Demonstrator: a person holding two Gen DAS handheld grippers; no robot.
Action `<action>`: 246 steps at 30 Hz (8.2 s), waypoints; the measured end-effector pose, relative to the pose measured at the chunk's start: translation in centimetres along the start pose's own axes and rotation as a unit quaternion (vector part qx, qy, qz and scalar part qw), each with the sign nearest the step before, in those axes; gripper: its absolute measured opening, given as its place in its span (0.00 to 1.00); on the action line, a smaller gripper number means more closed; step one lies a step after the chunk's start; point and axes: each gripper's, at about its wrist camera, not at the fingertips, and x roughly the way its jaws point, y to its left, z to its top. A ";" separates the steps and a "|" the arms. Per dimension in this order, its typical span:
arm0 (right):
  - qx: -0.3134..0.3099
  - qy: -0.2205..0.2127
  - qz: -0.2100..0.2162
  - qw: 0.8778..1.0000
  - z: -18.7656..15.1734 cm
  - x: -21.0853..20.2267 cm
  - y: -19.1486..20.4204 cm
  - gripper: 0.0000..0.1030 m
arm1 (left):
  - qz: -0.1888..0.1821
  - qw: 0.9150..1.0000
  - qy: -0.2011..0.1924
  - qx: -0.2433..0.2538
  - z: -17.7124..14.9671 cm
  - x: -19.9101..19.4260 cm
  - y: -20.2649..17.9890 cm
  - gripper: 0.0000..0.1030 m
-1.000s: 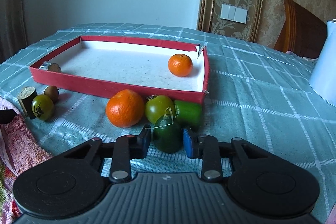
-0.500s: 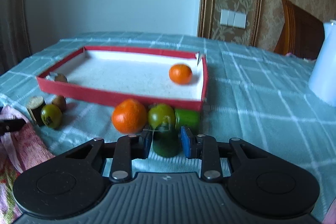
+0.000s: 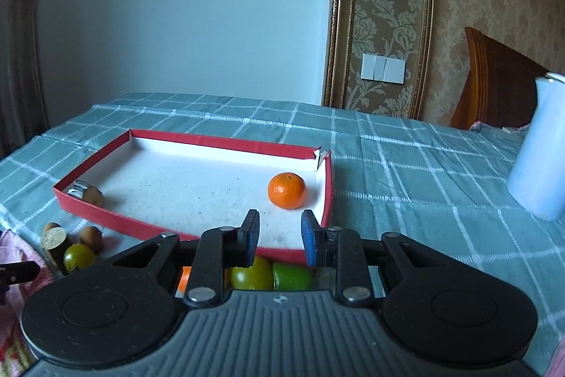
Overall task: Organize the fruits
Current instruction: 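Carry the green lime over the red tray with the right gripper, then lower the green lime into the red tray and open the right gripper, then withdraw the right tool from the tray, then move the left tool to the small brown round fruit and grasp it, then carry the brown fruit into the red tray and open the left gripper, then withdraw the left tool from the tray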
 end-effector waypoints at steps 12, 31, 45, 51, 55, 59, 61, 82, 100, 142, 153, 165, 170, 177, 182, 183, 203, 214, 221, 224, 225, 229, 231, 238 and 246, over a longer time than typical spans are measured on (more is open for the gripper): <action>0.001 0.042 -0.006 0.999 -3.2 -1.0 0.9 0.28 | -0.003 1.000 0.000 -0.001 0.1 0.0 0.1 1.00; -0.012 0.055 -0.009 0.998 -4.5 1.2 1.9 0.51 | -0.005 1.000 -0.001 -0.002 0.0 0.1 0.1 1.00; -0.022 0.054 -0.009 0.998 -4.8 1.3 2.3 0.28 | -0.004 1.000 -0.001 0.000 0.0 0.1 0.1 1.00; -0.041 0.023 -0.017 0.999 -2.7 0.1 2.3 0.28 | -0.004 1.000 -0.001 0.001 0.0 0.1 0.2 1.00; -0.047 0.001 -0.027 0.999 -0.8 0.6 1.8 0.28 | -0.004 1.000 -0.001 0.000 0.0 0.1 0.2 1.00; -0.045 -0.002 -0.030 0.999 0.8 2.4 1.5 0.28 | -0.004 1.000 -0.001 0.000 0.0 0.1 0.2 1.00; -0.041 0.004 -0.029 0.999 1.5 3.8 1.3 0.28 | -0.005 1.000 -0.001 -0.001 0.0 0.1 0.2 1.00; 0.007 0.078 -0.022 0.997 0.7 11.6 0.3 0.28 | -0.003 1.000 0.000 0.001 0.0 0.0 0.2 1.00; 0.034 0.032 -0.011 0.999 -2.7 1.3 -1.1 0.77 | 0.000 1.000 0.001 0.005 0.0 0.1 0.1 1.00; 0.093 -0.009 -0.037 0.995 -5.3 -0.3 -3.9 0.93 | 0.083 0.983 -0.003 0.162 2.6 1.8 -2.9 1.00; 0.096 -0.003 -0.038 0.995 -5.3 -0.1 -4.0 0.93 | 0.054 0.985 0.003 0.165 3.3 4.6 -3.4 0.82; 0.096 0.000 -0.037 0.995 -5.3 0.0 -4.0 0.93 | 0.018 0.988 0.005 0.152 3.4 4.6 -3.2 0.25; 0.097 -0.002 -0.037 0.995 -5.3 0.0 -4.0 0.93 | 0.024 0.988 0.004 0.154 3.3 4.5 -3.4 0.25; 0.097 -0.001 -0.037 0.995 -5.3 0.0 -4.1 0.93 | 0.033 0.987 -0.005 0.156 3.2 3.9 -3.5 0.25; 0.100 -0.005 -0.040 0.994 -5.3 -0.2 -4.1 0.93 | 0.037 0.988 -0.007 0.151 3.6 3.4 -3.5 0.25; 0.100 -0.006 -0.040 0.994 -5.3 -0.2 -4.1 0.93 | 0.039 0.987 -0.010 0.153 3.8 3.2 -3.5 0.25; 0.104 -0.011 -0.031 0.994 -5.3 -0.4 -4.2 0.96 | -0.006 0.990 -0.041 0.134 10.3 5.3 -7.4 0.25; 0.105 -0.010 -0.026 0.994 -5.3 -0.3 -4.2 0.96 | 0.017 0.994 -0.005 0.109 12.7 11.7 -7.0 0.25; 0.106 -0.008 -0.025 0.994 -5.4 -0.3 -4.2 0.96 | 0.038 0.995 0.032 0.081 12.8 15.8 -5.7 0.25; 0.106 -0.008 -0.024 0.994 -5.4 -0.2 -4.3 0.96 | 0.042 0.996 0.037 0.076 12.4 16.5 -5.2 0.25; 0.106 -0.008 -0.024 0.994 -5.4 -0.2 -4.3 0.96 | 0.041 0.996 0.035 0.076 12.4 16.6 -5.1 0.25; 0.105 -0.006 -0.023 0.994 -5.4 -0.2 -4.3 0.96 | 0.047 0.995 0.034 0.085 12.2 16.5 -5.5 0.26; 0.107 -0.006 -0.023 0.994 -5.4 -0.2 -4.3 0.96 | 0.052 0.994 0.031 0.090 12.1 16.5 -5.6 0.27; 0.108 -0.006 -0.023 0.994 -5.3 -0.2 -4.4 0.96 | 0.071 0.992 0.027 0.101 12.1 15.1 -5.6 0.47; 0.109 -0.004 -0.022 0.994 -5.4 -0.1 -4.4 0.96 | 0.065 0.992 0.003 0.108 11.6 11.1 -5.1 0.70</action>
